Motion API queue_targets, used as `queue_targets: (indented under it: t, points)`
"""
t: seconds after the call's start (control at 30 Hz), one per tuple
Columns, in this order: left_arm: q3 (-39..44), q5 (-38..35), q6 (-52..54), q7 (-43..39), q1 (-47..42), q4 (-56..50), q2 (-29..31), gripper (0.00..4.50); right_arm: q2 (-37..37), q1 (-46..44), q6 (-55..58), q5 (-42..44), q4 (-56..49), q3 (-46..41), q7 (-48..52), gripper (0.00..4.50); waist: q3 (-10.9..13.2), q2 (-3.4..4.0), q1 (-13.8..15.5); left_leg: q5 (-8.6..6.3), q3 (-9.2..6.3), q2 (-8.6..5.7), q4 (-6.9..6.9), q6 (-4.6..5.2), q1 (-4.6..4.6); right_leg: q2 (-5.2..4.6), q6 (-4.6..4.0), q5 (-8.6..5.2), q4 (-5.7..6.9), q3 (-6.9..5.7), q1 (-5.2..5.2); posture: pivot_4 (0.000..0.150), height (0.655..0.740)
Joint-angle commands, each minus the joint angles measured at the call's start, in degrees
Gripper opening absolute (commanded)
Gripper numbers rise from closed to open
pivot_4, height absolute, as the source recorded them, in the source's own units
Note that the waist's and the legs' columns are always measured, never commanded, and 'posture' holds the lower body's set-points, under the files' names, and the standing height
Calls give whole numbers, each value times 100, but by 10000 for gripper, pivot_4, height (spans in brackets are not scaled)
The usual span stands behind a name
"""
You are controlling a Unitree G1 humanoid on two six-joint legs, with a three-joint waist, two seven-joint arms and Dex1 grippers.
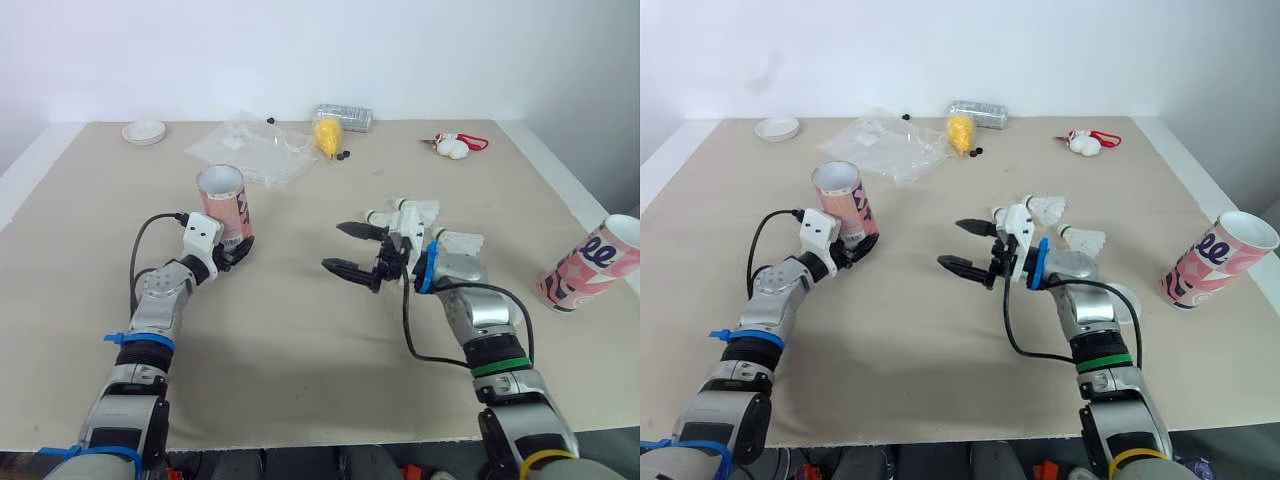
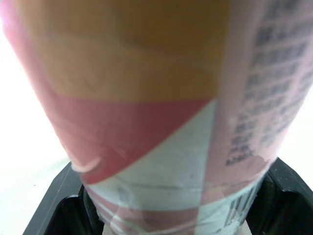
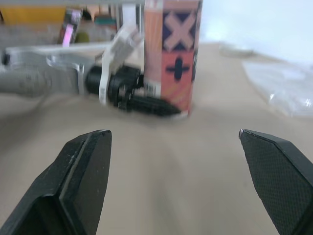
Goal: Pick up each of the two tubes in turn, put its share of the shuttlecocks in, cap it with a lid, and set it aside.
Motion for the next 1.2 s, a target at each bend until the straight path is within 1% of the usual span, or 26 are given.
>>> queue_targets:
  t: [0.03, 0.2, 0.27, 0.37, 0.47, 0.6, 0.73, 0.87, 0.97, 1.07, 1.2]
  points:
    - [19, -9, -25, -73, 16, -117, 90, 29013, 24, -59, -3, 185, -257, -187, -1, 45000, 0, 0, 0, 0, -1, 0, 0, 0, 0, 0, 0, 0, 0, 0, 0, 1500, 7400]
    - [-17, 18, -61, -94, -18, -115, 63, 29013, 30, -90, -27, 155, -190, -197, -7, 45000, 0, 0, 0, 0, -1, 0, 0, 0, 0, 0, 0, 0, 0, 0, 0, 1500, 7400]
    - [-105, 73, -191, -231, 3, -214, 96, 29013, -17, -66, -75, 90, -186, -171, 12, 45000, 0, 0, 1, 0, -1, 0, 0, 0, 0, 0, 0, 0, 0, 0, 0, 1500, 7400]
    - [-322, 132, -402, -682, 55, -565, 240, 29013, -142, 37, 31, 58, -333, -217, -86, 45000, 0, 0, 2, 0, -1, -1, 0, 0, -4, 0, 0, 0, 0, 0, -3, 1500, 7400]
    - [-508, 66, -390, -1182, 96, -982, 417, 29013, -304, 206, 199, 53, -633, -249, -239, 45000, 0, 0, 3, 0, -3, -1, 0, 0, -21, 0, -6, 3, 0, 0, -17, 1500, 7400]
    - [-841, 125, -360, -1850, 145, -1482, 702, 29013, -404, 555, 696, 231, -1345, -412, -745, 45000, 1, 1, 3, 0, -6, -3, 0, 0, -37, -1, -14, 7, 0, 0, -30, 1500, 7400]
    - [-1391, 356, -447, -2688, 102, -1913, 1100, 29013, -527, 1109, 1339, 278, -2354, -664, -1482, 45000, 2, 3, 6, 0, -9, -4, 0, 0, -43, -1, -14, 4, -1, -1, -33, 1500, 7400]
    - [-1756, 477, -200, -3165, -93, -2117, 1264, 29013, -550, 1453, 1961, 216, -2950, -867, -2301, 45000, 2, 3, 5, 0, -9, -4, 2, 0, -44, -2, -8, -2, -1, -1, -33, 1500, 7400]
    - [-2078, 586, 177, -3605, -295, -2321, 1334, 29013, -469, 1635, 2438, 211, -3279, -997, -2932, 45000, 2, 2, 5, 1, -10, -1, 8, 1, -45, 1, -1, -3, 1, -3, -34, 1500, 7400]
    - [-2270, 591, 646, -3896, -459, -2527, 1365, 29013, -419, 1767, 2676, 164, -3487, -997, -3307, 45000, 2, 3, 4, 1, -10, -1, 10, 2, -45, 1, 1, -2, 1, -3, -33, 1500, 7400]
    - [-2435, 661, 962, -4095, -637, -2554, 1368, 29013, -258, 1732, 2756, 74, -3338, -915, -3666, 45000, 2, 3, -5, 0, -10, 1, 10, 3, -45, 3, 1, -6, 1, -3, -33, 1500, 7400]
